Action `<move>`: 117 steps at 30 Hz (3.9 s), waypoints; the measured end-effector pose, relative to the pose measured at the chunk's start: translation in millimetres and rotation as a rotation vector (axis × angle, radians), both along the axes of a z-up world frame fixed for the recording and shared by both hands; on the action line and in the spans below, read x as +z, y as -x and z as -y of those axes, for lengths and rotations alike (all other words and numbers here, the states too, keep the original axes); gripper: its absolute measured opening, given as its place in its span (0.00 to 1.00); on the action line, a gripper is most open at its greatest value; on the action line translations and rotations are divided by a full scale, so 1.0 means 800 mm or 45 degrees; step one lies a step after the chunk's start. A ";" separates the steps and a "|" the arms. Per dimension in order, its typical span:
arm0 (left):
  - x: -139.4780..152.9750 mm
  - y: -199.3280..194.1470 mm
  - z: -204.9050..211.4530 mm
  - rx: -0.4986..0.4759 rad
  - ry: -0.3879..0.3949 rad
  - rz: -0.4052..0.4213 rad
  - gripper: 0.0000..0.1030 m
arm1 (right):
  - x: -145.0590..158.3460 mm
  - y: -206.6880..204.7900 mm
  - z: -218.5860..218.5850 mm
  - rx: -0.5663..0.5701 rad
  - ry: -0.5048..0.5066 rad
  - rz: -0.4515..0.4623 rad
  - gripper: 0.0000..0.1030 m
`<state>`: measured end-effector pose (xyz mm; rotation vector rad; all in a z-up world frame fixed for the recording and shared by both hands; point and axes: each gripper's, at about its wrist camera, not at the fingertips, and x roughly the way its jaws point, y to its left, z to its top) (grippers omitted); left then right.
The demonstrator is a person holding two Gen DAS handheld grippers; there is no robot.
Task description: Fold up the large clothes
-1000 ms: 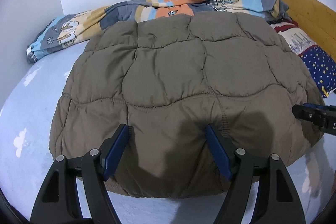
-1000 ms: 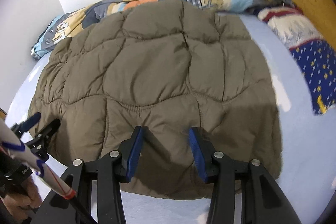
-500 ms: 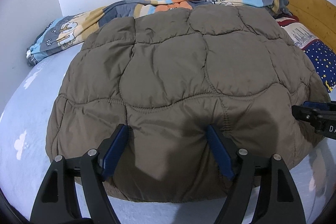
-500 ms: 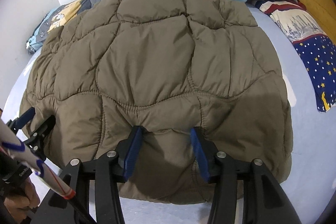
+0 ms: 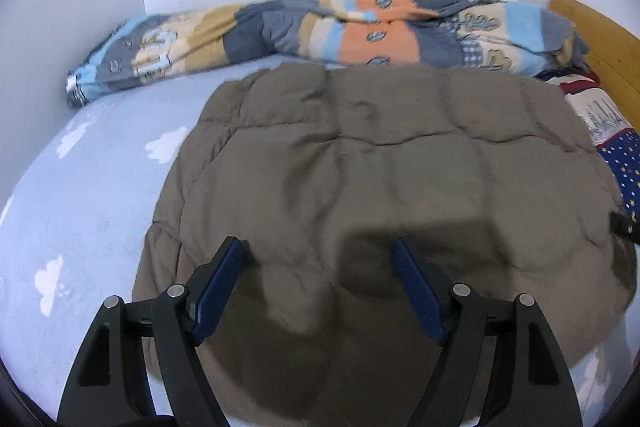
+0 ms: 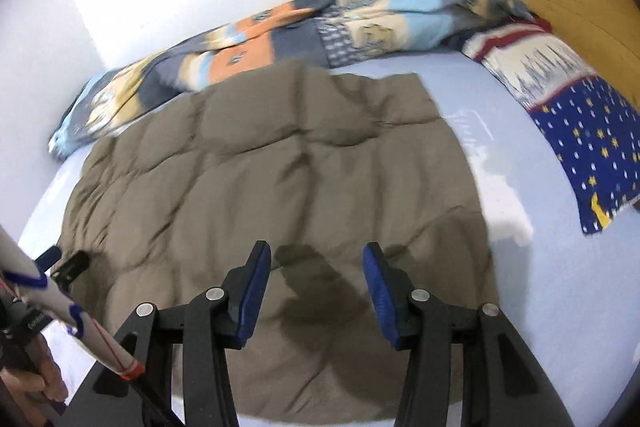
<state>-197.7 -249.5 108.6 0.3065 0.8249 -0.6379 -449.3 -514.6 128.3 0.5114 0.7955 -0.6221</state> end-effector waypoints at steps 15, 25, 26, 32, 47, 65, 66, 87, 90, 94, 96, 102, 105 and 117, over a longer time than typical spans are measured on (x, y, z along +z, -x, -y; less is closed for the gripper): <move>0.011 -0.033 -0.153 0.162 0.248 -0.278 0.79 | 0.000 0.062 0.048 -0.174 -0.272 0.142 0.54; -0.046 -0.055 -0.245 0.387 0.452 -0.643 0.79 | -0.028 0.159 0.036 -0.374 -0.412 0.155 0.66; -0.050 -0.056 -0.242 0.392 0.482 -0.682 0.79 | -0.034 0.164 0.037 -0.395 -0.449 0.171 0.66; -0.075 -0.059 -0.220 0.448 0.558 -0.768 0.79 | -0.068 0.190 0.039 -0.541 -0.643 0.312 0.67; -0.089 -0.076 -0.181 0.475 0.579 -0.666 0.80 | -0.116 0.150 0.060 -0.698 -0.672 0.481 0.84; 0.024 0.002 -0.124 0.184 0.244 0.070 0.34 | -0.011 0.074 -0.019 -0.310 0.189 -0.041 0.37; 0.029 0.006 -0.126 0.179 0.249 0.078 0.34 | -0.006 0.074 -0.021 -0.305 0.193 -0.035 0.37; -0.008 0.068 -0.239 0.398 0.172 -0.165 0.57 | -0.032 0.205 -0.067 -0.461 -0.228 0.032 0.49; 0.017 0.068 -0.264 0.499 0.211 -0.038 0.57 | -0.026 0.233 -0.060 -0.549 -0.301 0.101 0.65; 0.043 0.071 -0.277 0.541 0.273 0.065 0.57 | -0.016 0.271 -0.066 -0.638 -0.308 0.168 0.68; 0.048 0.078 -0.269 0.507 0.272 0.097 0.57 | -0.003 0.279 -0.073 -0.673 -0.228 0.140 0.68; 0.063 0.125 -0.206 0.223 0.213 0.245 0.57 | 0.049 0.287 -0.078 -0.750 0.072 0.166 0.68; 0.061 0.150 -0.157 0.046 0.165 0.279 0.57 | 0.055 0.236 -0.088 -0.495 0.112 0.173 0.60; -0.012 0.137 -0.060 -0.046 -0.037 0.155 0.58 | -0.017 0.051 -0.102 -0.016 0.180 -0.135 0.46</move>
